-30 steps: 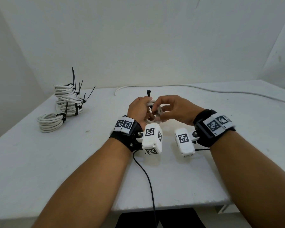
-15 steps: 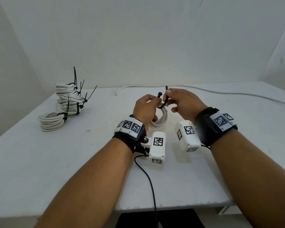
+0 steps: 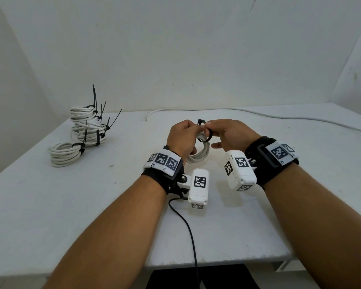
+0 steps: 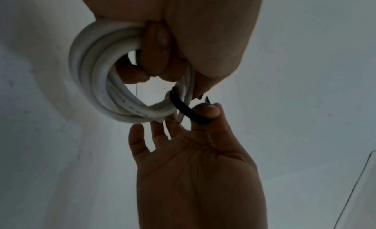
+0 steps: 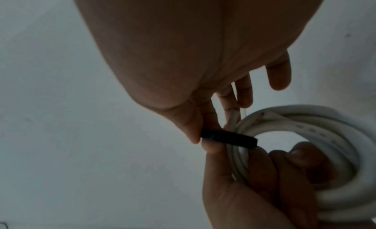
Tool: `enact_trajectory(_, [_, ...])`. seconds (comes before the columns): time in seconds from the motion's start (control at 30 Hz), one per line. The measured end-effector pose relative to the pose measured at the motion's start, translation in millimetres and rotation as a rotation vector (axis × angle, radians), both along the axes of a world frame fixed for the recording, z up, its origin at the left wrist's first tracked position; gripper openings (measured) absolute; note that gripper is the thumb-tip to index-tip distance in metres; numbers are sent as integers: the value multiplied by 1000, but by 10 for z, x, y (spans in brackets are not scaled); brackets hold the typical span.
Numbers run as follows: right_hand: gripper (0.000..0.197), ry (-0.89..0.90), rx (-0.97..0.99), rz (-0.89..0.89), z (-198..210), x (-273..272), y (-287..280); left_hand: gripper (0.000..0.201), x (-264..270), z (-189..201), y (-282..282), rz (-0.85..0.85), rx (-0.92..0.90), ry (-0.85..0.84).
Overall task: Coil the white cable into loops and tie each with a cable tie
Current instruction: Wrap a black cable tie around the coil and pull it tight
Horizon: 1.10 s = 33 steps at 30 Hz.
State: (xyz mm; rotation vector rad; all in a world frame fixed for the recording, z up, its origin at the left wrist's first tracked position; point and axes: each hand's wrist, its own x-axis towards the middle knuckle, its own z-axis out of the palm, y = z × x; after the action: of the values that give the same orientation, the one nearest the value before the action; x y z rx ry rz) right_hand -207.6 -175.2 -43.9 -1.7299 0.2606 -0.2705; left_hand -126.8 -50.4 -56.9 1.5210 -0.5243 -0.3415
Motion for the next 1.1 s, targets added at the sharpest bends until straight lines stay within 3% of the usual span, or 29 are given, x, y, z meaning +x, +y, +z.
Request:
enact_trajectory(0.2, [39,-11,132,-15,-26,14,-33,21,-25,0,-8,6,11,-38])
enact_trajectory(0.47, [30,-16,139,-7,-34,3,8,13,-56,17,-10,29,17,-94])
enact_trajectory(0.53, [35,-36,113,-9,-44,13,-18,11,-66,33,-5,27,9,-90])
enact_trajectory(0.67, [40,-28,204,-6,-36,15,-6,13,-78,37,-8,31,5,-74])
enact_trajectory(0.83, [32,-39,239,-15,-38,28,-3,17,-65,34,1,26,-2,-73])
enact_trajectory(1.0, [43,-69,182,30,-78,40,-18,18,-61,37,-4,24,3,-78])
enact_trajectory(1.1, [45,-33,247,37,-43,34,-18,16,-53,25,-12,27,3,-75])
